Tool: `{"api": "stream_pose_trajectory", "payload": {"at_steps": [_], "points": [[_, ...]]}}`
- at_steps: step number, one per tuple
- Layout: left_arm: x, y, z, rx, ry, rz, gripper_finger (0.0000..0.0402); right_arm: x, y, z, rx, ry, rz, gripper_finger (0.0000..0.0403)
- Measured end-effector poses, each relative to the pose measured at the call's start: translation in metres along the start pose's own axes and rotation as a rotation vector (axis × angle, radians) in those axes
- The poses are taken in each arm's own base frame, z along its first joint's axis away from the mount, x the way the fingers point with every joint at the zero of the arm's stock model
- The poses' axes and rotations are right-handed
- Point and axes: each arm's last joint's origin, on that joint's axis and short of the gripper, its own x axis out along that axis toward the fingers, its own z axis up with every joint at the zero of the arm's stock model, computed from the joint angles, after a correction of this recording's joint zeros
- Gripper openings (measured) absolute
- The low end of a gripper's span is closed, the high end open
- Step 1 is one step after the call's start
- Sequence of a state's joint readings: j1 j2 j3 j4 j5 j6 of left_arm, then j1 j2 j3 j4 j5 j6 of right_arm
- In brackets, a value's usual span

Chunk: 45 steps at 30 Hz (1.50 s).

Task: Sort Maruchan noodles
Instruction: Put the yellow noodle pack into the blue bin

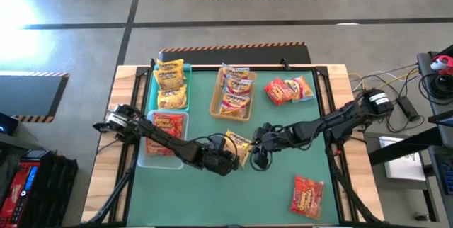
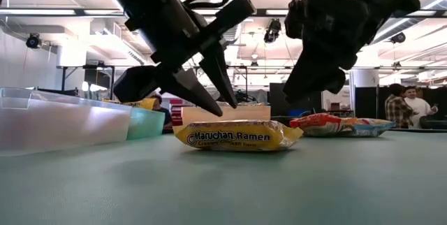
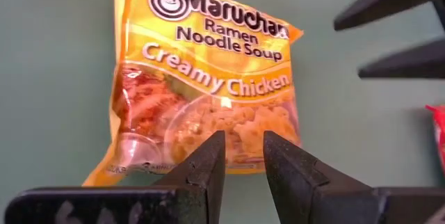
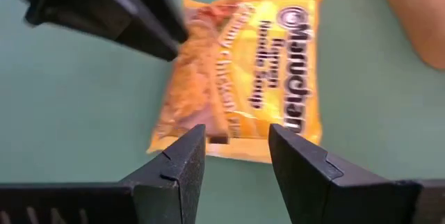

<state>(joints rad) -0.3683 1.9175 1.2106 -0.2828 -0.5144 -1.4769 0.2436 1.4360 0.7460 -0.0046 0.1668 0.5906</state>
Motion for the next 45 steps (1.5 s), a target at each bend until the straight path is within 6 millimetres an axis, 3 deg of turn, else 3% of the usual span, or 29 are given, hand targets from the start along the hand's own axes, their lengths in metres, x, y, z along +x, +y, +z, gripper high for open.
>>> {"api": "stream_pose_trajectory", "payload": {"at_steps": [7,13,20,35,45], "points": [[-0.006,0.002,0.008,-0.015,-0.027,0.034,0.0082,-0.001,-0.007,0.008,0.397,-0.028,0.006,0.0148],[-0.007,0.014,0.015,0.023,-0.027,0.148,0.0082,0.005,-0.004,0.011,0.451,-0.064,0.045,0.0148],[-0.007,0.021,0.021,0.082,-0.018,0.210,0.0082,0.023,-0.006,0.000,0.564,-0.010,0.027,0.0148],[-0.014,0.022,0.045,0.419,0.120,0.199,0.0082,0.052,-0.002,-0.010,0.637,-0.030,0.066,0.0148],[-0.008,0.023,0.057,0.474,0.191,0.162,0.0082,0.046,0.003,-0.015,0.535,0.088,0.131,0.0148]]}}
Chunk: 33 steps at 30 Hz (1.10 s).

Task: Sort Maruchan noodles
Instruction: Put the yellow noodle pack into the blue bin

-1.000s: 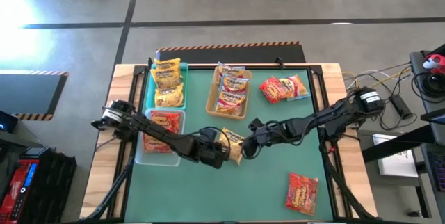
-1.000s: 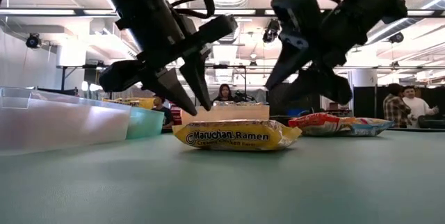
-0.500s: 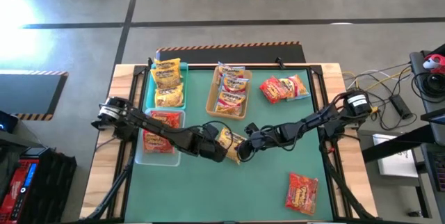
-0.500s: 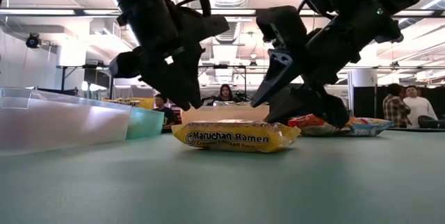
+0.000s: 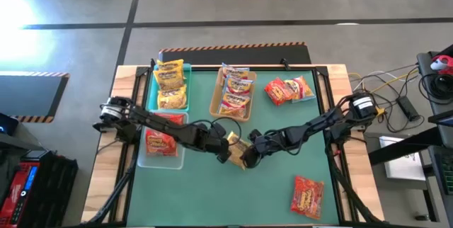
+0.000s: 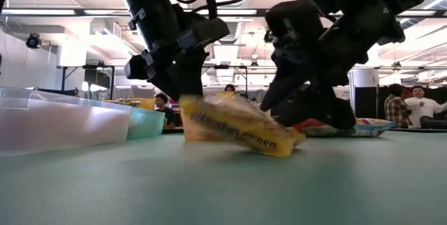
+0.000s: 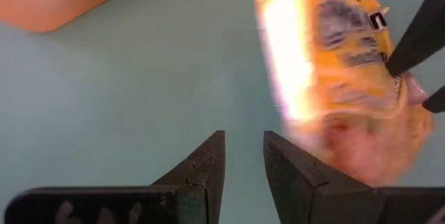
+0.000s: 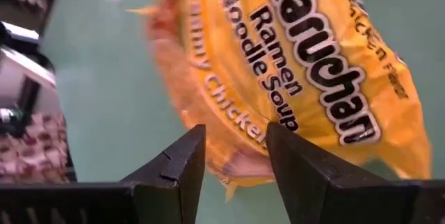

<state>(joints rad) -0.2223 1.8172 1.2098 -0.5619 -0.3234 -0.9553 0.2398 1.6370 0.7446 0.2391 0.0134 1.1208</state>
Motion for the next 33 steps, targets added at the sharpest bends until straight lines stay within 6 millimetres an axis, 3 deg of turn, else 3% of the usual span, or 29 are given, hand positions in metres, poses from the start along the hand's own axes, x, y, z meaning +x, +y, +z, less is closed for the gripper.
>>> {"api": "stream_pose_trajectory", "payload": {"at_steps": [6,15,23,33], "points": [[0.002,-0.003,0.010,-0.047,-0.035,-0.073,0.0082,-0.009,-0.014,-0.008,-0.089,0.099,-0.108,0.0148],[0.001,-0.013,0.038,-0.230,-0.112,-0.320,0.0085,-0.011,-0.022,-0.011,-0.202,0.108,-0.123,0.0148],[-0.006,-0.019,0.049,-0.282,-0.062,-0.424,0.0127,-0.015,-0.023,-0.006,-0.316,0.092,-0.127,0.0148],[-0.011,-0.023,0.054,-0.293,-0.075,-0.439,0.0178,-0.014,-0.023,0.010,-0.323,-0.020,-0.102,0.0148]]}}
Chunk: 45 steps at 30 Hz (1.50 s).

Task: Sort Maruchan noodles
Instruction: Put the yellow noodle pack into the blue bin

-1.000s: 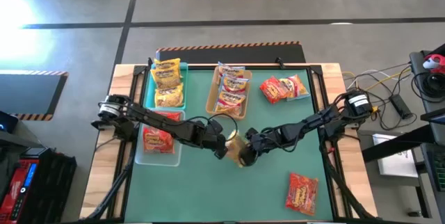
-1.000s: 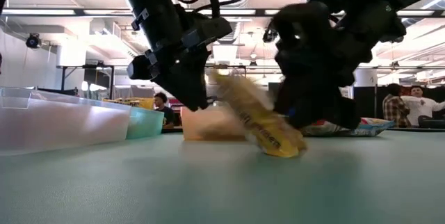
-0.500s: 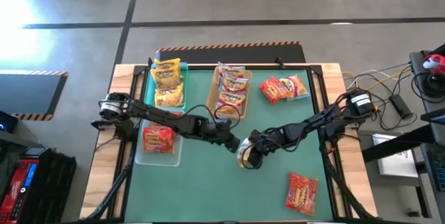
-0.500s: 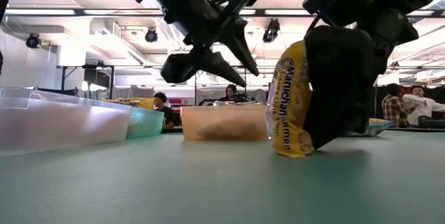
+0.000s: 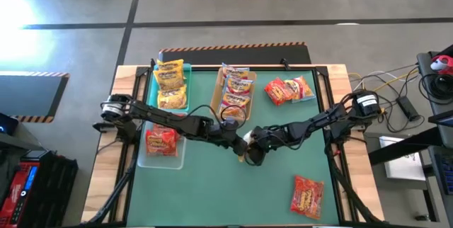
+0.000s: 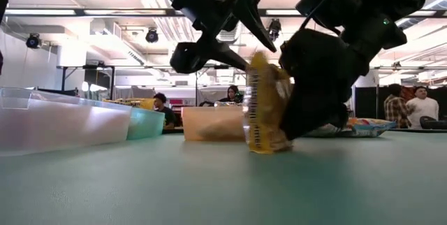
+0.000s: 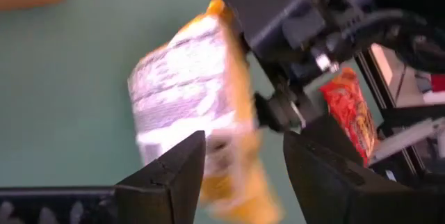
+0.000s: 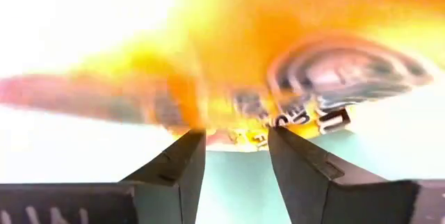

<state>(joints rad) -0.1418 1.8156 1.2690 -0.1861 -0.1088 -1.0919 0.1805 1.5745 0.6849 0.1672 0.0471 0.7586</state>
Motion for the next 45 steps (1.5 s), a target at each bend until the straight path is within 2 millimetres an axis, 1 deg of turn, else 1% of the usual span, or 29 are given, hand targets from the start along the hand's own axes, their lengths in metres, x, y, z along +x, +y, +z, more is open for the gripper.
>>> {"api": "stream_pose_trajectory", "payload": {"at_steps": [6,10,17,22,26,31,35,41,45], "points": [[0.010,0.000,0.002,0.029,-0.038,0.037,0.0184,0.000,0.003,0.003,0.008,-0.036,0.022,0.0148],[0.023,0.007,-0.002,0.038,-0.031,0.073,0.0184,0.001,0.002,0.003,0.008,-0.039,0.007,0.0148],[0.027,0.009,-0.003,0.043,-0.034,0.085,0.0184,0.009,-0.003,-0.003,0.039,-0.014,-0.029,0.0148],[0.027,0.011,-0.003,0.085,-0.025,0.100,0.0184,0.008,-0.003,-0.003,0.033,-0.005,-0.026,0.0148],[0.028,0.014,-0.004,0.094,-0.013,0.130,0.0177,0.004,-0.003,-0.004,0.025,0.042,-0.016,0.0148],[0.028,0.023,-0.008,0.106,0.029,0.208,0.0158,-0.001,-0.003,-0.005,0.021,0.070,-0.025,0.0148],[0.028,0.023,-0.009,0.109,0.035,0.209,0.0141,-0.005,-0.003,-0.005,0.021,0.076,-0.027,0.0148],[0.028,0.023,-0.009,0.114,0.036,0.206,0.0116,-0.019,-0.002,-0.003,0.011,0.081,-0.036,0.0148],[0.027,0.022,-0.008,0.112,0.035,0.204,0.0109,-0.030,-0.001,-0.001,-0.007,0.083,-0.050,0.0148]]}}
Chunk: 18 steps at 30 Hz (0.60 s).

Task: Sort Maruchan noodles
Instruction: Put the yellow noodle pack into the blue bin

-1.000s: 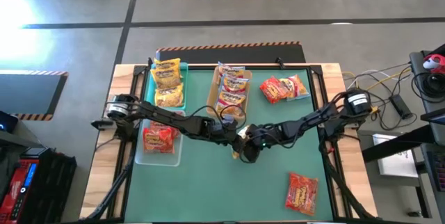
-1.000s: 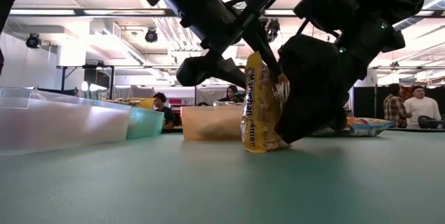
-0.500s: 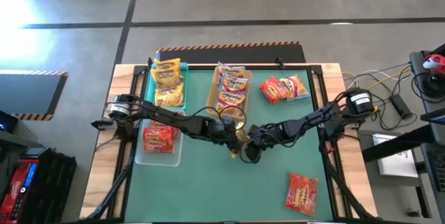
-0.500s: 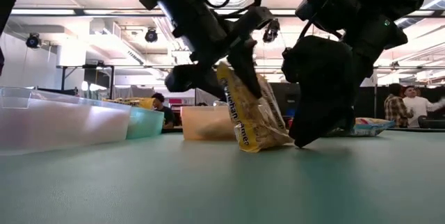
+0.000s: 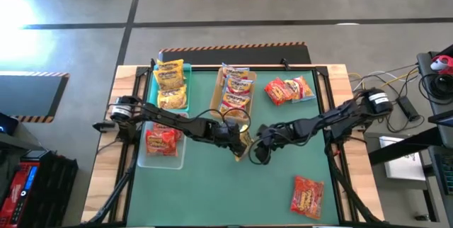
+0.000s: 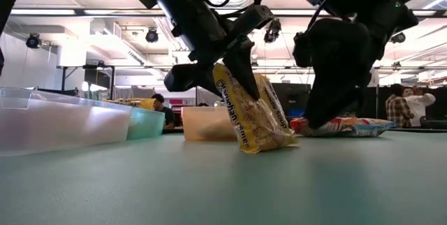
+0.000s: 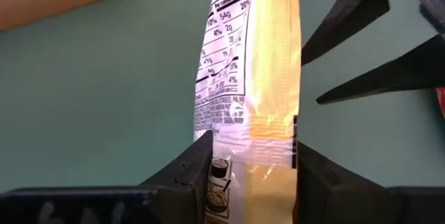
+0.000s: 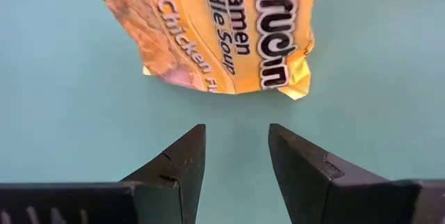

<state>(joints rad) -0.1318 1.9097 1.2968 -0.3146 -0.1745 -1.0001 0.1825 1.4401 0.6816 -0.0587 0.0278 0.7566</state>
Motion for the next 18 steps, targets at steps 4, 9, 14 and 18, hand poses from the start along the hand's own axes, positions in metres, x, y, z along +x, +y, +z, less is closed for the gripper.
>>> {"api": "stream_pose_trajectory", "payload": {"at_steps": [4,9,14,18], "points": [[-0.006,-0.001,0.004,-0.006,-0.012,-0.014,0.0113,-0.009,-0.001,0.000,-0.014,-0.008,-0.032,0.0148],[-0.017,-0.001,0.012,-0.012,-0.055,-0.019,0.0112,-0.019,-0.004,-0.001,-0.015,-0.012,-0.066,0.0148],[-0.032,0.003,0.028,-0.029,-0.130,-0.006,0.0109,-0.028,-0.008,-0.004,-0.018,-0.024,-0.063,0.0148],[-0.048,0.012,0.044,-0.034,-0.193,0.038,0.0111,-0.033,-0.012,-0.008,-0.018,-0.039,-0.069,0.0148]]}}
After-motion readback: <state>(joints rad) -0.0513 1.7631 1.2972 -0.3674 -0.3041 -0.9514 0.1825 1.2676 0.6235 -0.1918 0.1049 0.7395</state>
